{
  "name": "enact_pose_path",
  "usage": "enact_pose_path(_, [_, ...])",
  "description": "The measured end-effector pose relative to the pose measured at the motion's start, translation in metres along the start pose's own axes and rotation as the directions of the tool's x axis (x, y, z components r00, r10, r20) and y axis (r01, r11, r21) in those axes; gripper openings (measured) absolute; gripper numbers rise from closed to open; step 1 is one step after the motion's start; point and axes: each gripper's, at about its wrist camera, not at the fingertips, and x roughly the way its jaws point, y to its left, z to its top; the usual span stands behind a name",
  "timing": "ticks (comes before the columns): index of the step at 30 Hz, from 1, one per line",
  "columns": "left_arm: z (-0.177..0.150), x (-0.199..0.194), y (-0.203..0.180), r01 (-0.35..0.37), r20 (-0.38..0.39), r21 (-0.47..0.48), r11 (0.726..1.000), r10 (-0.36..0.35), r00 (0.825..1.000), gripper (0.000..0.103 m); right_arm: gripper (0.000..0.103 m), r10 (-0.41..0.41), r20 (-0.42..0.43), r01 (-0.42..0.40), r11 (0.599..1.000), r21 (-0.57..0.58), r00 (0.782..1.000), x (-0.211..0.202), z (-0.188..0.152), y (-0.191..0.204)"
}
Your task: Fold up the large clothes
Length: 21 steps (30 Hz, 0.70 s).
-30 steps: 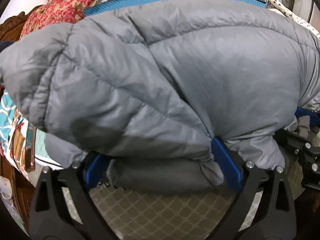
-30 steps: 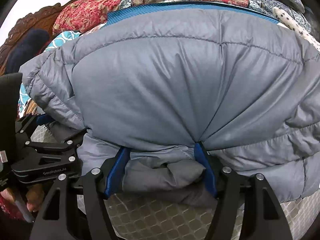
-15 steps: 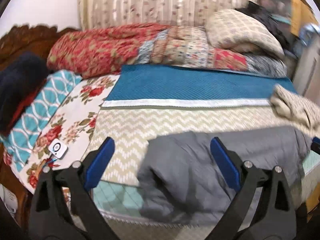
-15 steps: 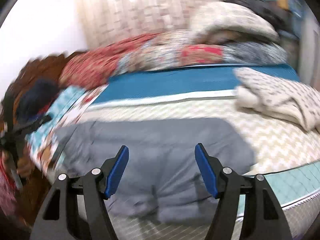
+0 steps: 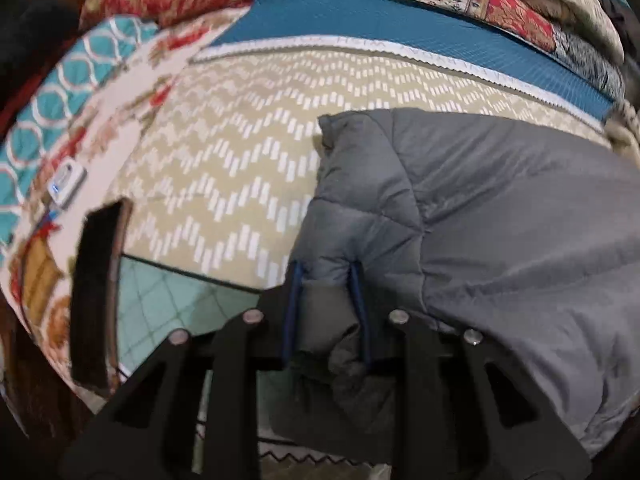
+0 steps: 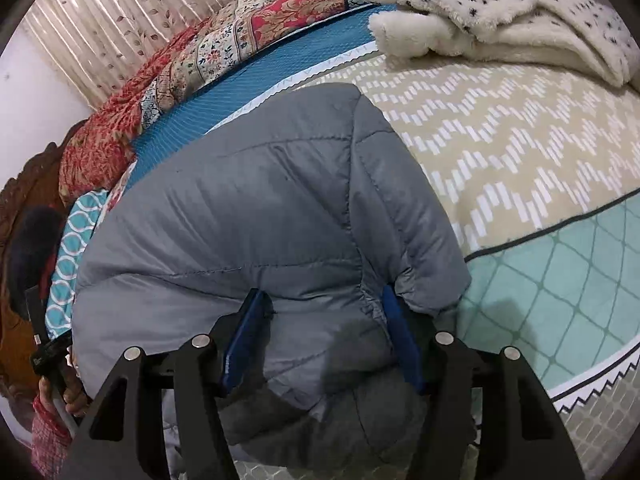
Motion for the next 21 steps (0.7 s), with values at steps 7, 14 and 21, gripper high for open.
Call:
enact_pose_path(7, [0.009,-0.049,0.051,0.042,0.108,-0.111,0.993,-0.03,0.994,0.087,0.023,0.092,0.113,-0.091,0.996,-0.015,0.989,-0.059,0.006,-0.002])
enact_pose_path(14, [0.007,-0.025,0.07,0.304,0.013,-0.193,0.933,-0.307,0.952,0.089,0.003,0.186,0.152,-0.208,0.967,0.146,0.971,-0.064,0.011,-0.039])
enact_pose_path(21, [-0.004,0.016,0.045,0.457,-0.061,-0.289,0.841,-0.493,0.868,0.092,0.0,0.215,0.055,-0.222,0.941,0.256,0.975,-0.011,0.003,-0.047])
